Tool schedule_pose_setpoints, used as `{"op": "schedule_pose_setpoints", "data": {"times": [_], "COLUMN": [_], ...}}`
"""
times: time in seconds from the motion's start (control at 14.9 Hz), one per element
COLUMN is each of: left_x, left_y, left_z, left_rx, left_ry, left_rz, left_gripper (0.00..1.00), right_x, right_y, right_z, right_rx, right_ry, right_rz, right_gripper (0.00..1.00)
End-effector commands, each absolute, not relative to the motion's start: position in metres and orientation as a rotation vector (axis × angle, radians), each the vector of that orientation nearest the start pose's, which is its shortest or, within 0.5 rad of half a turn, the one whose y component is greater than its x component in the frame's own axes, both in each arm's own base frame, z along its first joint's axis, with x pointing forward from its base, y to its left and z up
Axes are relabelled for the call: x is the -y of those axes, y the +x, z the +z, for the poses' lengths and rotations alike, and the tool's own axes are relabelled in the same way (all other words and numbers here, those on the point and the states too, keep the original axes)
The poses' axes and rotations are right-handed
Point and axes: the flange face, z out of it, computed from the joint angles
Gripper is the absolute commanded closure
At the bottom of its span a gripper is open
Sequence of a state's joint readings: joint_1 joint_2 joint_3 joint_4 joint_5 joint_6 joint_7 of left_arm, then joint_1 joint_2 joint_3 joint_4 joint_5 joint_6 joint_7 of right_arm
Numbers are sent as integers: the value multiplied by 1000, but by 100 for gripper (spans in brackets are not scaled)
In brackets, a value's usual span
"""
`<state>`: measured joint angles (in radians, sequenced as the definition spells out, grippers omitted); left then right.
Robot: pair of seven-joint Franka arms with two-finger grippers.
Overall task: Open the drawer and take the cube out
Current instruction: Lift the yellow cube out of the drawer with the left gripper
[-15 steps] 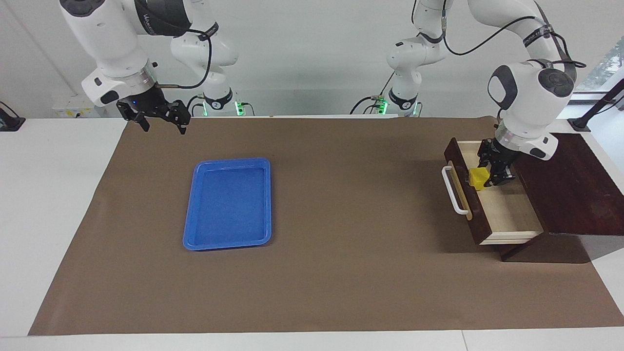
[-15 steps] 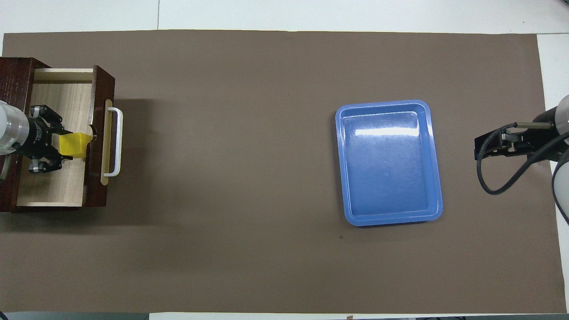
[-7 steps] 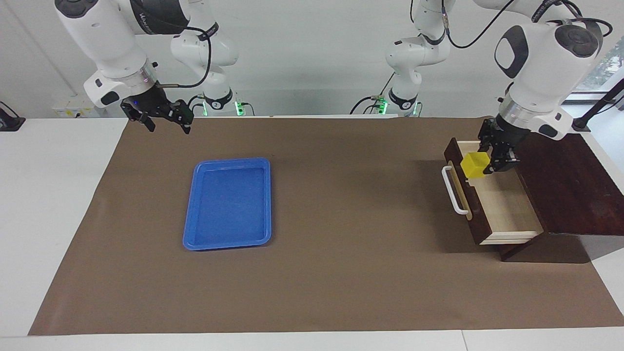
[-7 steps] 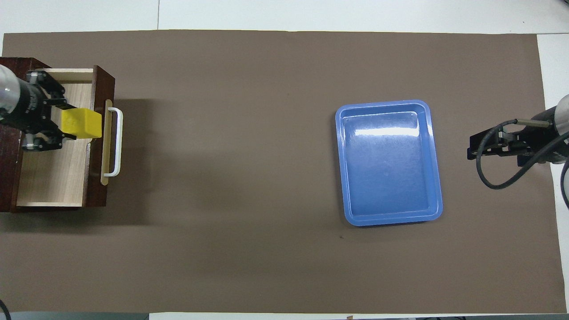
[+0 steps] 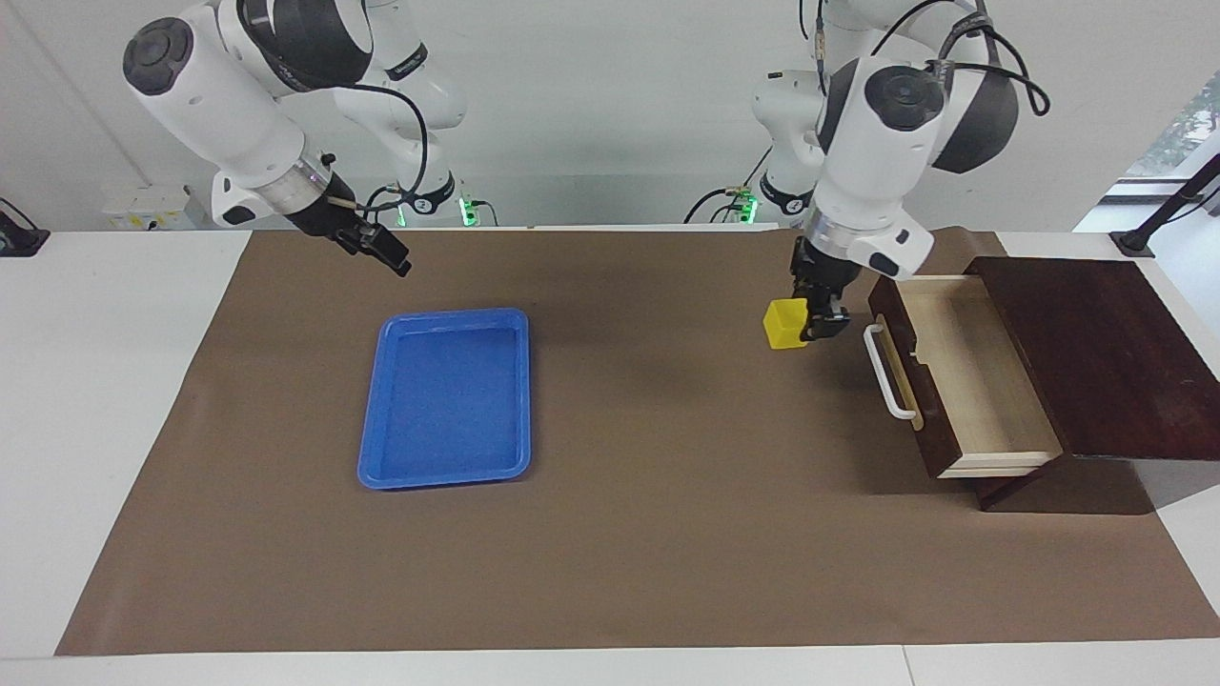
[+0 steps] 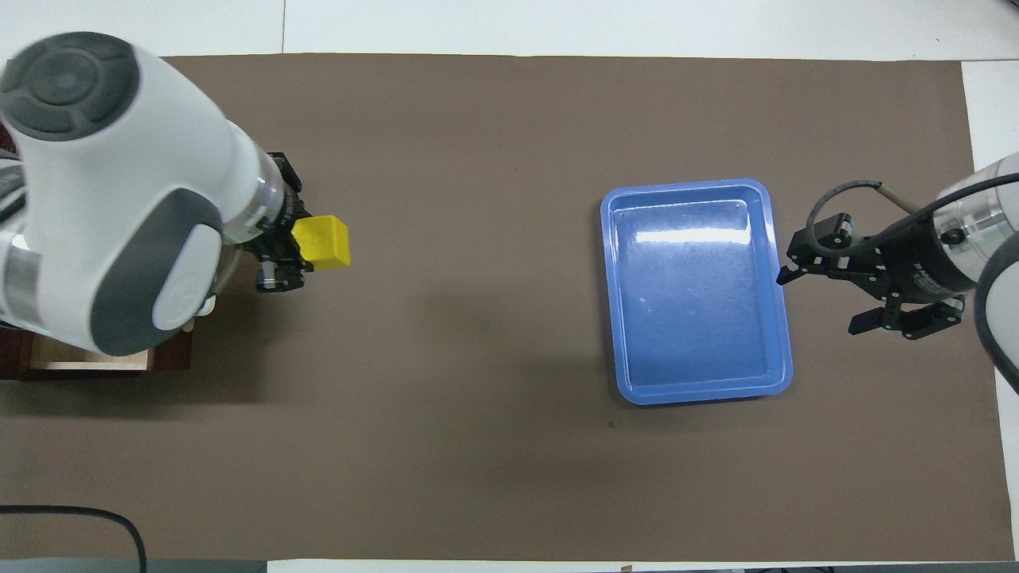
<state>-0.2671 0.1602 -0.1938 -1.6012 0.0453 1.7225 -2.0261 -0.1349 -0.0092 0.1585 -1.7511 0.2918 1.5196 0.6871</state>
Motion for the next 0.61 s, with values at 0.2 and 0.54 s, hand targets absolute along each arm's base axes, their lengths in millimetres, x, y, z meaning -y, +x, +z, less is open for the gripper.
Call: {"op": "schedule_pose_setpoints", "data": {"times": [0.2, 0.54], "left_x": [329, 339], "left_y": [535, 527], "left_z": [500, 483], "left_rx": [2207, 2198], "left_ry": [-2212, -2212], "left_rz": [-1, -2], "left_gripper": [100, 100], "right_x": [-104, -173], "right_y": [559, 555], "right_z": [475, 419], "right_rx": [-1420, -1627], "right_ry": [-2381, -2068], "right_rz": [638, 722], "right_gripper": [0, 0]}}
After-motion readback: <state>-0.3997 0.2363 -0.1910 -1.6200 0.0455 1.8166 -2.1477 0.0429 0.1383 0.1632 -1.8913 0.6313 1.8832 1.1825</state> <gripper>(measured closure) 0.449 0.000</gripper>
